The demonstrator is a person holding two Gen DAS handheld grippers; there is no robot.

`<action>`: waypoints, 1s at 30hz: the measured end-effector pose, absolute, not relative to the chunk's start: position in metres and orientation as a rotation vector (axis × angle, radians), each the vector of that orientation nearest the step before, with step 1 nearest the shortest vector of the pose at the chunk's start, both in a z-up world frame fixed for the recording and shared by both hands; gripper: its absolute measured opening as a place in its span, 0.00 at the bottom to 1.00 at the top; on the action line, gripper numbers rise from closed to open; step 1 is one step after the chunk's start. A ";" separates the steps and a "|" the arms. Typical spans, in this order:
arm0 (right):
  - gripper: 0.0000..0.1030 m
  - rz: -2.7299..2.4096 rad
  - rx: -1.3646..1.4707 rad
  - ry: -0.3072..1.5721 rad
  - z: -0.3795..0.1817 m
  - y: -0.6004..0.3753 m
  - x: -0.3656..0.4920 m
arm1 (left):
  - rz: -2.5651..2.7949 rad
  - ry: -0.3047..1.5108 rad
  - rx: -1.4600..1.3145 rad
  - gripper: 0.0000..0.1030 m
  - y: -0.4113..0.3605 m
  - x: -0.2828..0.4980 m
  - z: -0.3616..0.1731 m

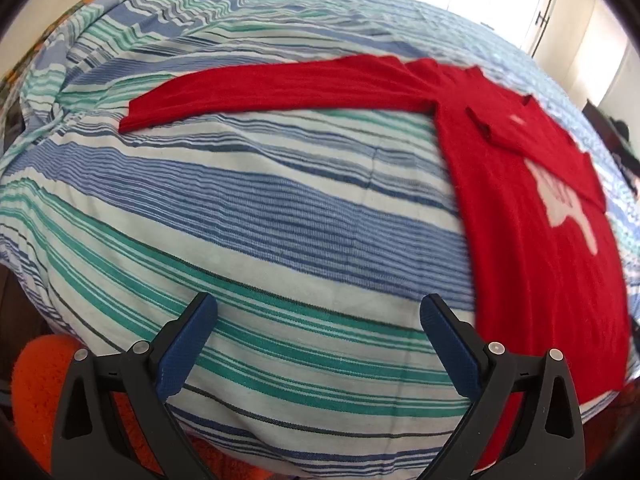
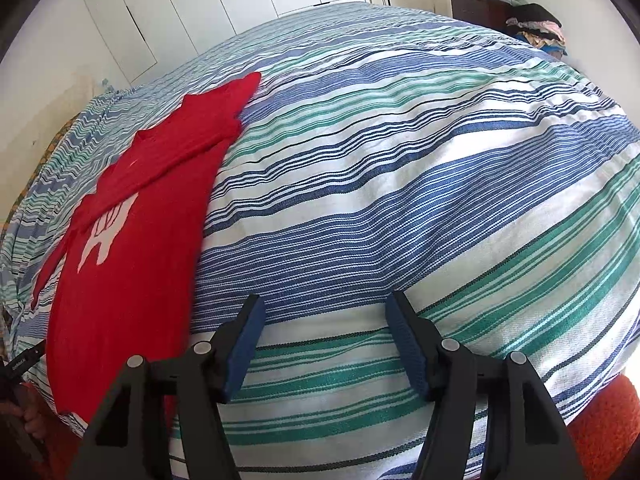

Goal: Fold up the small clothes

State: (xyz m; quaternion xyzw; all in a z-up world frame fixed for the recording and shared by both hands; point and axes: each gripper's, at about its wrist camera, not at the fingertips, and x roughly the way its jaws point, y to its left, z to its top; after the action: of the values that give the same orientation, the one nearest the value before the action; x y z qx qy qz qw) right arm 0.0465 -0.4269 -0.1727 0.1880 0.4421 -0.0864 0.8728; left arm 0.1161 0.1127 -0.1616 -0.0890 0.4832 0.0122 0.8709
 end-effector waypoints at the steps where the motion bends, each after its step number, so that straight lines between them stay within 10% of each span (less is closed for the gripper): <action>1: 0.62 -0.178 0.404 0.923 -0.172 -0.428 0.046 | 0.013 0.981 -0.248 0.99 0.125 0.118 -0.153; 8: 0.62 -0.174 0.404 0.932 -0.171 -0.427 0.046 | 0.193 0.865 -0.670 0.98 0.265 0.174 -0.142; 17: 0.64 -0.198 0.381 0.946 -0.171 -0.422 0.051 | 0.283 0.856 -1.036 0.65 0.348 0.213 -0.194; 19: 0.68 -0.199 0.375 0.955 -0.172 -0.420 0.054 | 0.263 0.871 -1.043 0.38 0.348 0.223 -0.198; 20: 0.69 -0.201 0.369 0.961 -0.172 -0.419 0.055 | 0.251 0.894 -1.055 0.01 0.348 0.228 -0.201; 30: 0.73 -0.202 0.365 0.966 -0.172 -0.416 0.057 | 0.154 0.834 -0.644 0.01 0.242 0.264 -0.073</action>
State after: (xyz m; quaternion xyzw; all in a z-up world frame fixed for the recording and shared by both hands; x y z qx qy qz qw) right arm 0.0572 -0.4160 -0.1715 0.1740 0.4610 -0.0966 0.8648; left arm 0.2643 0.2419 -0.0726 -0.3071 0.3976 0.0734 0.8615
